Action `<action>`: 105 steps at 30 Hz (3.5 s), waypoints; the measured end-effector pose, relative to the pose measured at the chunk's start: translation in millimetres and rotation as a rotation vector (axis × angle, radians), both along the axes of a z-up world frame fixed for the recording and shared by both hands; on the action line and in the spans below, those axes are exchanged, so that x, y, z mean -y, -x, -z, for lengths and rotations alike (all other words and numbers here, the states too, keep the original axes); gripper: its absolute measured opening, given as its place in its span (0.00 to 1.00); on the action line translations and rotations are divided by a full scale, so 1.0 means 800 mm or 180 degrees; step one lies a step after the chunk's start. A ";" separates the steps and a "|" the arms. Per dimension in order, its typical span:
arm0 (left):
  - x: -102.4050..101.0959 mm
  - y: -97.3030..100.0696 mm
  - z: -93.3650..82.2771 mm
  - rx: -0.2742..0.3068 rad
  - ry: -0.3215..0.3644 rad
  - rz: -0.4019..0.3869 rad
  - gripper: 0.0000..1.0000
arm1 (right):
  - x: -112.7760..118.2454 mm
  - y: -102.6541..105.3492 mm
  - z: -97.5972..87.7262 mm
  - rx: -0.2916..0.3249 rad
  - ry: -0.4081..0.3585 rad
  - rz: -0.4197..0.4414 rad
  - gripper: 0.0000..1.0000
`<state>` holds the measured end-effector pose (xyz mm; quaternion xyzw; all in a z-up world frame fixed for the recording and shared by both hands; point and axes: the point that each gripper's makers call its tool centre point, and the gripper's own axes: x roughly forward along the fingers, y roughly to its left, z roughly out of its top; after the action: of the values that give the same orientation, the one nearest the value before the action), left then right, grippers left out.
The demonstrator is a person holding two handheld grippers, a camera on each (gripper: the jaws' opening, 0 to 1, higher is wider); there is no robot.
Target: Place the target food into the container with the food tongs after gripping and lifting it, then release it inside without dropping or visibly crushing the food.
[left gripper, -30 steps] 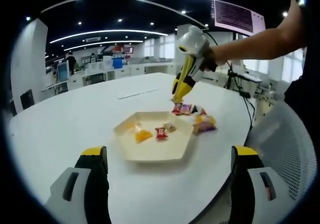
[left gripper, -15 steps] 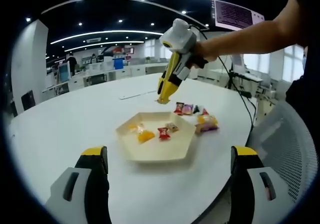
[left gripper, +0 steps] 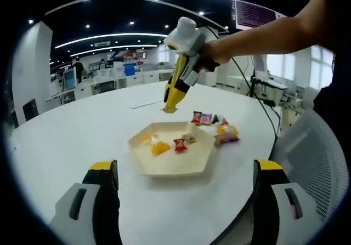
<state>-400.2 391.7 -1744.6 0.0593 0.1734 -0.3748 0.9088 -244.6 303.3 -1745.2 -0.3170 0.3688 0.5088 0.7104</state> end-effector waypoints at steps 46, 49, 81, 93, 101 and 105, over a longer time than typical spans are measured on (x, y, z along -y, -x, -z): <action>0.001 0.000 0.004 -0.0035 -0.0020 0.0002 0.99 | 0.081 0.023 -0.043 0.0245 -0.0282 0.0244 0.24; 0.002 0.001 0.003 -0.0035 -0.0018 0.0005 0.99 | 0.094 0.025 -0.044 0.0242 -0.0336 0.0348 0.25; 0.002 0.000 0.006 -0.0041 -0.0079 -0.0014 0.99 | 0.196 0.086 -0.026 0.0306 -0.0578 0.0759 0.26; 0.000 0.000 0.005 -0.0018 -0.0092 -0.0036 0.98 | 0.207 0.105 0.005 0.0275 -0.0553 0.0841 0.26; -0.001 -0.002 0.004 -0.0014 -0.0080 -0.0065 0.99 | 0.209 0.105 0.019 0.0270 -0.0590 0.0909 0.26; -0.001 -0.002 0.005 -0.0022 -0.0089 -0.0057 0.99 | 0.205 0.105 0.024 0.0249 -0.0633 0.0948 0.26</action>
<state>-398.4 392.4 -1748.6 0.0692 0.1824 -0.3644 0.9106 -328.7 139.1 -1764.1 -0.2066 0.3317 0.4191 0.8195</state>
